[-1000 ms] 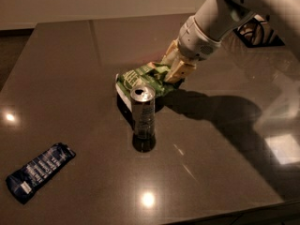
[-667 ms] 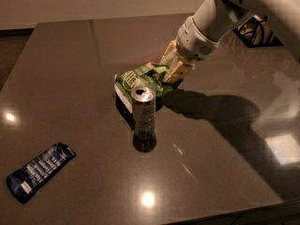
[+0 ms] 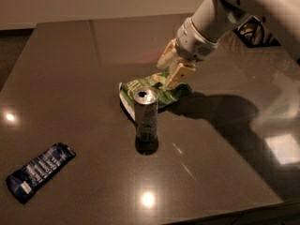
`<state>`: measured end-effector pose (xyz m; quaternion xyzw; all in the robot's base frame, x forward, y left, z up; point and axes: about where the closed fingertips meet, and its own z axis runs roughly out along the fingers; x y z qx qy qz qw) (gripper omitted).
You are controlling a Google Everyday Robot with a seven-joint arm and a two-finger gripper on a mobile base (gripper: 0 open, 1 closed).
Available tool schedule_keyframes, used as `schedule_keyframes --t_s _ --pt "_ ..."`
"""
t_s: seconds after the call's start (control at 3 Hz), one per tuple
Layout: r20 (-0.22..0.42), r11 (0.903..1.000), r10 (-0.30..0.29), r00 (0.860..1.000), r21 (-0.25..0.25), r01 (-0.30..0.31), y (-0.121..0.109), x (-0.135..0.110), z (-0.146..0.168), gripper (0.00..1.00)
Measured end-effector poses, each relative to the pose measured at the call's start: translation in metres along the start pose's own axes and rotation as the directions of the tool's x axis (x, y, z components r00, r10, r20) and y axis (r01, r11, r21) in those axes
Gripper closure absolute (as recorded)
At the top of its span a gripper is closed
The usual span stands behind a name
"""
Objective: Move green jalapeno chip bag near redbull can
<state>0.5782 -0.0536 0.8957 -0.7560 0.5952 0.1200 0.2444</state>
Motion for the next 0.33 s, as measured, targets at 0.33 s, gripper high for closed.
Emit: schedule_keyframes --t_s 0.33 --pt "0.001 1.0 -0.001 1.0 -0.002 0.001 -0.0003 -0.0008 0.0018 0.0"
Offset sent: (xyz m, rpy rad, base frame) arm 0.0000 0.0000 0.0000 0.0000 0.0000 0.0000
